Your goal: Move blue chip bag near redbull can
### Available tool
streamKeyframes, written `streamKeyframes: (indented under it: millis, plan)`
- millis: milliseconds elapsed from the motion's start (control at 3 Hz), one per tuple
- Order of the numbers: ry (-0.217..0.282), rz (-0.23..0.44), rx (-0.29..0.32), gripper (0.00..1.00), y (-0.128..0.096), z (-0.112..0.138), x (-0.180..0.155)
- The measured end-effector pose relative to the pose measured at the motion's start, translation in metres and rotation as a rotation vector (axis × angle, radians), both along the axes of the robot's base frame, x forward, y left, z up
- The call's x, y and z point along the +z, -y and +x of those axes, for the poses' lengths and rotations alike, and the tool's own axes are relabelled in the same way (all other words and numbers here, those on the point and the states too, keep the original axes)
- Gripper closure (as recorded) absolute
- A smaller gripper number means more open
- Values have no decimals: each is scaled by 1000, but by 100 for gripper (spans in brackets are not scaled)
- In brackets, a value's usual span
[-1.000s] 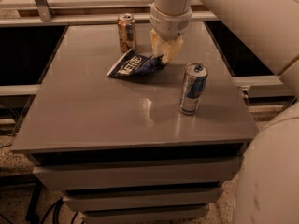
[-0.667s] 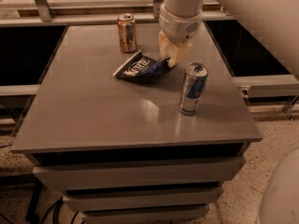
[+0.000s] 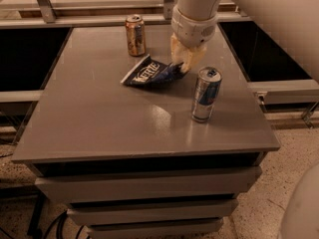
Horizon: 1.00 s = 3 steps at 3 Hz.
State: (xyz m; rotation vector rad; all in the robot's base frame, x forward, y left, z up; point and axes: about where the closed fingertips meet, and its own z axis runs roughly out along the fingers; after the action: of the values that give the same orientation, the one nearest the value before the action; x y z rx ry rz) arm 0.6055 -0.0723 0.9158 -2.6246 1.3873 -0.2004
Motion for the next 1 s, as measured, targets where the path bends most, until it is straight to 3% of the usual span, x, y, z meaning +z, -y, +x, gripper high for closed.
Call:
streamKeyframes:
  millis: [1000]
  plan:
    - [-86,-15,108,100,33,-34,-15]
